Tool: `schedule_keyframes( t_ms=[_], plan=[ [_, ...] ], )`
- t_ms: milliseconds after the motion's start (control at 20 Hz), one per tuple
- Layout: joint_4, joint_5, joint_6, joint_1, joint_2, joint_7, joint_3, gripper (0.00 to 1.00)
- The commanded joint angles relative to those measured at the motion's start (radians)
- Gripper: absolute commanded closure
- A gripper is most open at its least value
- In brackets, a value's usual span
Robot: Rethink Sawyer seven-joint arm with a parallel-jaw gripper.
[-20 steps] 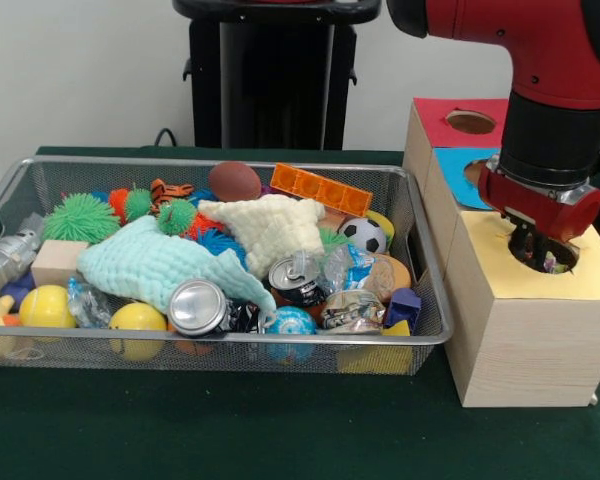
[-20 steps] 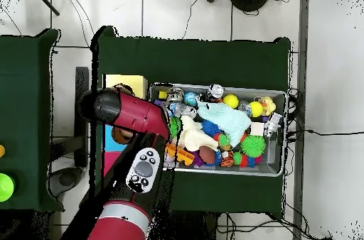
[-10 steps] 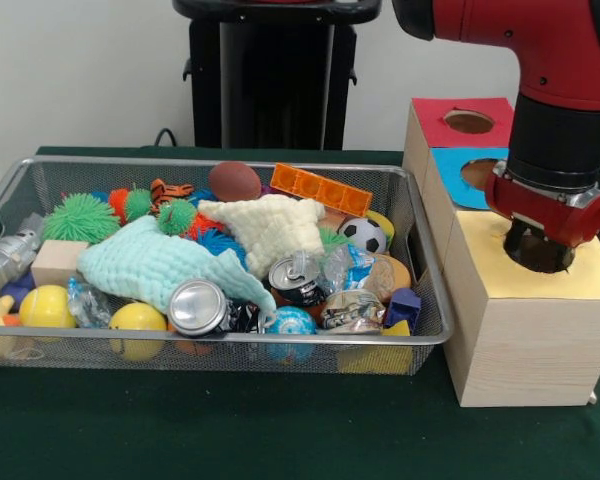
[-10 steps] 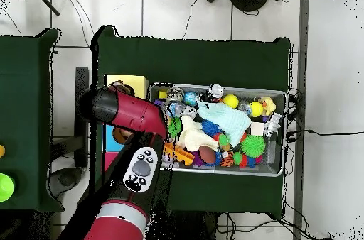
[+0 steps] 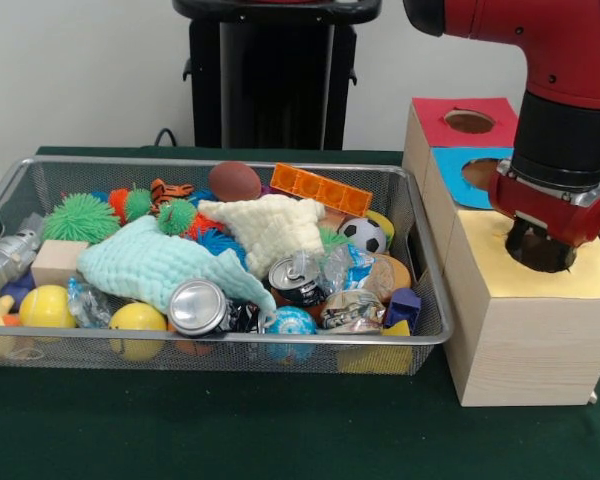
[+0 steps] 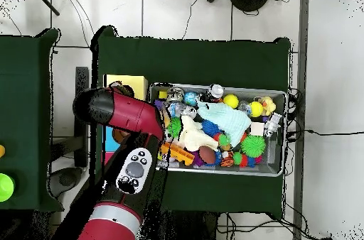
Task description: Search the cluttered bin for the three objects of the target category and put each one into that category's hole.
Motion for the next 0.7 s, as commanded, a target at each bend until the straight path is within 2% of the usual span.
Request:
schedule_keyframes(
  t_ms=[50, 400, 700],
  plan=[
    [0.086, -0.012, 0.079, -0.02, 0.067, 0.196, 0.057, 0.0],
    [0.104, -0.022, 0.117, -0.034, 0.027, 0.169, 0.062, 0.0],
    [0.105, -0.022, 0.119, -0.02, 0.023, 0.192, 0.039, 0.0]
  ],
)
